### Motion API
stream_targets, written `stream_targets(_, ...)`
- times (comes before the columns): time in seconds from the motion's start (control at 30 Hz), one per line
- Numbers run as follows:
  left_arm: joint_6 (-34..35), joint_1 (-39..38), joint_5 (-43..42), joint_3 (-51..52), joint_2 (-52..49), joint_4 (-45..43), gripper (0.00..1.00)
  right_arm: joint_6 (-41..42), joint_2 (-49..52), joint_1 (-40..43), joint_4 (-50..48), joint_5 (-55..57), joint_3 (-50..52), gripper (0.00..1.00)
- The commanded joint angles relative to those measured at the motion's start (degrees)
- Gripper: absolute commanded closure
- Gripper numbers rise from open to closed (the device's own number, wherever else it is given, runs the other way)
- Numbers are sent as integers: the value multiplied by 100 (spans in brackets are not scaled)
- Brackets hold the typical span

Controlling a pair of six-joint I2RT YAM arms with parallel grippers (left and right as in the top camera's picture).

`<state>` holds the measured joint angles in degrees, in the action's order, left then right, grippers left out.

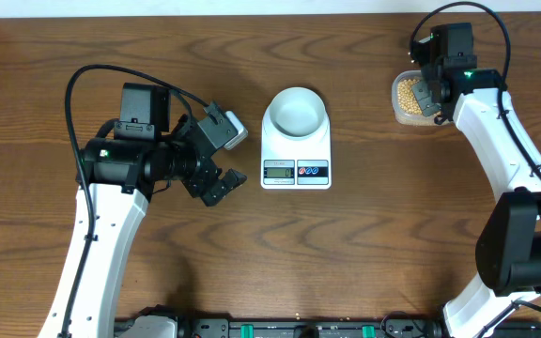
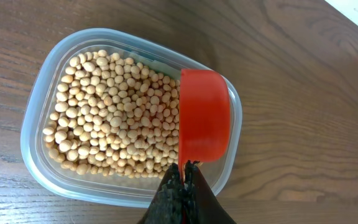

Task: Scoop item into bowl and weigh 50g on scale
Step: 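Lower the red scoop into the soybeans with the right gripper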

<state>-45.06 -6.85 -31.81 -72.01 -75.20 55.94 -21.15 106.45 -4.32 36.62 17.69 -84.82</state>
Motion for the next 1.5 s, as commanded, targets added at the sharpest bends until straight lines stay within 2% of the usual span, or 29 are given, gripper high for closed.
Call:
stream_targets(0.0,-79,20,-52,-61,72,17,2,-79,50,-33,2,83,4,99)
stream_targets(0.4,-79,20,-52,-61,72,17,2,-76,66,59,168,-225,24,99)
stream_targets(0.87,-79,20,-52,-61,72,17,2,-76,339,103,243,9,24,99)
stream_targets(1.23,-79,20,-52,-61,72,17,2,-7,339,271,328,-809,24,99)
stream_targets(1.47,-79,20,-52,-61,72,17,2,507,339,551,323,-1320,24,99)
